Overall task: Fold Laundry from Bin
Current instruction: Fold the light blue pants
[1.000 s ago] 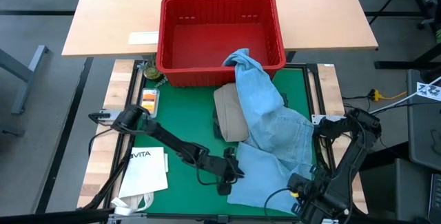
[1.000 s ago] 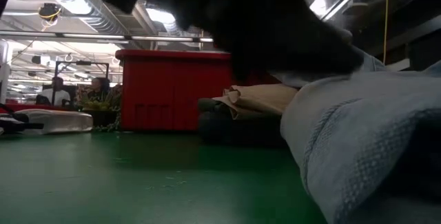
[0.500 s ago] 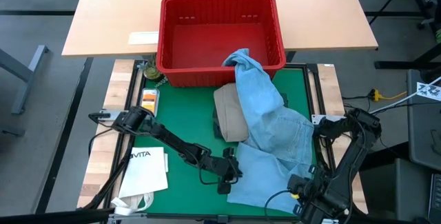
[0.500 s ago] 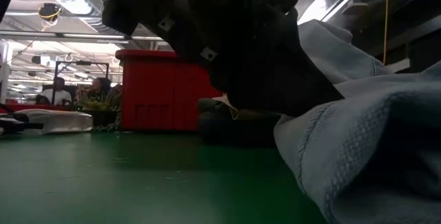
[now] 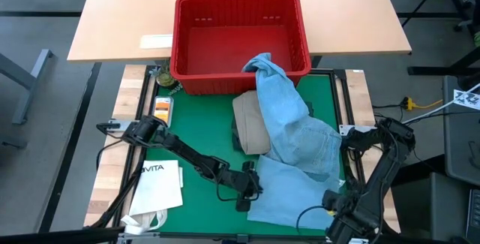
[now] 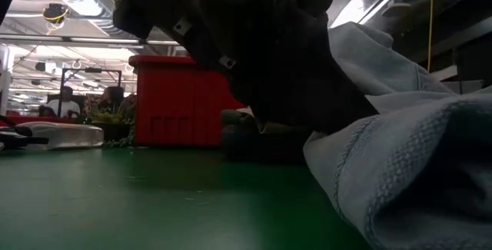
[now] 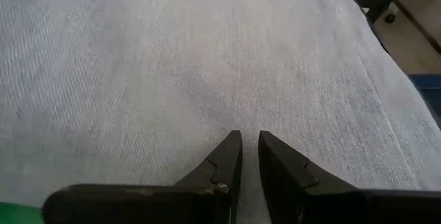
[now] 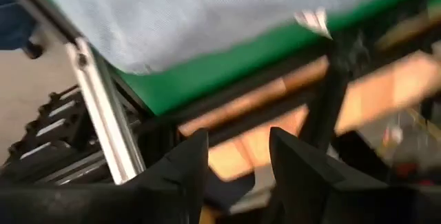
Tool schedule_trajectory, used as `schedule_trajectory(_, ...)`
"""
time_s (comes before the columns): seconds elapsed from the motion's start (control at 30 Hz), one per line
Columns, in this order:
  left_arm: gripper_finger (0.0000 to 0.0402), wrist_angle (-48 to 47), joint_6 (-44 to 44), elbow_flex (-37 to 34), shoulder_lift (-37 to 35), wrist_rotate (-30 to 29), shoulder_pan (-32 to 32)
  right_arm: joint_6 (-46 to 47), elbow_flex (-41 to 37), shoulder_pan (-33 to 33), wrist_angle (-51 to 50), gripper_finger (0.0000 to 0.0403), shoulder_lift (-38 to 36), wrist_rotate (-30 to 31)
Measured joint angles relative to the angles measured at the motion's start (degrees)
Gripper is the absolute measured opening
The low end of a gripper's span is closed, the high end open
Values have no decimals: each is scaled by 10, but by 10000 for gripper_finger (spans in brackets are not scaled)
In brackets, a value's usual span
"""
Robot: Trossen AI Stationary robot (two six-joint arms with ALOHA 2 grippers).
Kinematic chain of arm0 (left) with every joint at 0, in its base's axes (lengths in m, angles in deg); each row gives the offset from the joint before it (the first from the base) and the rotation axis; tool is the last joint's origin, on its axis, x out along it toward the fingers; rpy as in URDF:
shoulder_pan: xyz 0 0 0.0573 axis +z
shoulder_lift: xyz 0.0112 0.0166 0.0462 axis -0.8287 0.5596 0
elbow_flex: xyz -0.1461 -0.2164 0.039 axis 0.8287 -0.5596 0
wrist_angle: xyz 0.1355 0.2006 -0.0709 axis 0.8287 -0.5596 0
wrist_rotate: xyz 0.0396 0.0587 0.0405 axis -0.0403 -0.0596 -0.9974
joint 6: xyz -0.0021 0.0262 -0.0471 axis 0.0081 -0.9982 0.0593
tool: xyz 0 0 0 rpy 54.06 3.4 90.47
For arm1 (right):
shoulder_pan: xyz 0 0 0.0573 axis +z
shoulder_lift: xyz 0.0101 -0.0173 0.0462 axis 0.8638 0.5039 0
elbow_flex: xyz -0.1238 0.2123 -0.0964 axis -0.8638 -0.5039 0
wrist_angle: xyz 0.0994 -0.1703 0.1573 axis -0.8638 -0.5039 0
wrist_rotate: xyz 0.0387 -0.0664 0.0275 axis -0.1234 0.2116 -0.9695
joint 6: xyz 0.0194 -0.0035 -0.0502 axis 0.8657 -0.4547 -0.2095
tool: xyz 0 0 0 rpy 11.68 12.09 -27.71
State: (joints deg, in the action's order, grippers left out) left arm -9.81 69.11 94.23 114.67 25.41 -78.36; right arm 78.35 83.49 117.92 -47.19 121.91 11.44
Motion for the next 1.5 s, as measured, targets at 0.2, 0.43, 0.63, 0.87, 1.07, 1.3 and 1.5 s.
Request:
schedule_trajectory(0.2, 47, 12, 0, 0, -22, 0, 3, -70, 0, -1, 107, 156, 0, 99)
schedule_trajectory(0.43, 47, 14, 0, 12, -24, 4, 7, -145, -12, 4, 212, 156, 18, 223)
schedule_trajectory(0.63, 47, 3, 0, 12, -24, 10, -9, -159, -22, 4, 214, 156, 65, 197)
schedule_trajectory(0.87, 47, -52, 0, 6, -24, -22, -11, -169, -47, 3, 227, 156, 105, 157)
schedule_trajectory(1.07, 47, -87, 0, 5, -9, -20, -9, -176, -61, 3, 270, 156, 124, 152)
schedule_trajectory(1.3, 47, -163, 21, 8, -3, 14, -9, -228, -91, 3, 405, 156, 125, 152)
schedule_trajectory(1.5, 47, -177, 35, 7, -10, 63, -28, -245, -89, -1, 429, 156, 125, 147)
